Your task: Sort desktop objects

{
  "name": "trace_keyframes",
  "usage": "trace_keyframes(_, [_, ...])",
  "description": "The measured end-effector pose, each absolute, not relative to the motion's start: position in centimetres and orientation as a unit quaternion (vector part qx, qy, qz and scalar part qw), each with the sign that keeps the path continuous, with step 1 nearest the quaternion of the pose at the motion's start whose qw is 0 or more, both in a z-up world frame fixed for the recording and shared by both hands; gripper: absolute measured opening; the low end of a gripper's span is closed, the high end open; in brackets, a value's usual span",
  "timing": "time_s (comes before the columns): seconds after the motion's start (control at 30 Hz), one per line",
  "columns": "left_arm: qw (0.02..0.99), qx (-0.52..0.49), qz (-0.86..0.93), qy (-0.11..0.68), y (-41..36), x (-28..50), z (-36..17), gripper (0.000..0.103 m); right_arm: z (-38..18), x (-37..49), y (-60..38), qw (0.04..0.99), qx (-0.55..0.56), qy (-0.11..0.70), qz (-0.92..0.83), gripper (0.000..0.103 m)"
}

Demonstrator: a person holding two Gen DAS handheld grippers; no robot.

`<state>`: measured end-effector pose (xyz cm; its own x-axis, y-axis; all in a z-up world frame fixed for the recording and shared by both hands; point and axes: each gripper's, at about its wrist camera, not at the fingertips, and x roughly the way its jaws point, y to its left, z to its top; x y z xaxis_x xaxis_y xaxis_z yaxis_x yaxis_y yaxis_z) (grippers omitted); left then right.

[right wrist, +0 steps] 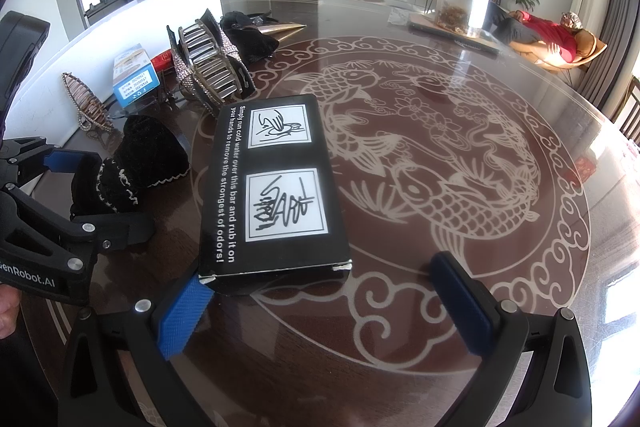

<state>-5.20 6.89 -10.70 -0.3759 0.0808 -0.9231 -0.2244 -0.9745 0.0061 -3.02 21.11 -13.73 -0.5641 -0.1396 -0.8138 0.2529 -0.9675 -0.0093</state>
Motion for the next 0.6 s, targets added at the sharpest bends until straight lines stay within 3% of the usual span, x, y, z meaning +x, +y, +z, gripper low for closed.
trace_keyframes(0.33, [0.104, -0.542, 0.832, 0.057, 7.3, -5.8, -10.5, 0.103, -13.7, -3.0, 21.1, 0.111, 0.453, 0.062, -0.882, 0.103])
trace_keyframes(0.4, [0.097, -0.534, 0.837, 0.068, 7.4, -5.6, -10.3, 0.093, -13.7, -3.0, 21.1, 0.111, 0.453, 0.062, -0.882, 0.103])
trace_keyframes(0.47, [0.104, -0.52, 0.845, 0.066, 7.3, -5.4, -9.8, 0.062, -13.7, -3.0, 21.1, 0.111, 0.453, 0.062, -0.882, 0.103])
trace_keyframes(0.5, [0.108, -0.514, 0.848, 0.066, 7.2, -5.3, -9.6, 0.052, -13.7, -3.0, 21.1, 0.111, 0.453, 0.062, -0.882, 0.103])
trace_keyframes(0.53, [0.108, -0.511, 0.85, 0.065, 7.0, -5.3, -9.4, 0.034, -13.7, -3.0, 21.1, 0.111, 0.453, 0.062, -0.882, 0.103])
trace_keyframes(0.6, [0.113, -0.514, 0.849, 0.045, 6.4, -5.1, -9.2, 0.034, -13.7, -3.0, 21.3, 0.113, 0.453, 0.059, -0.882, 0.103])
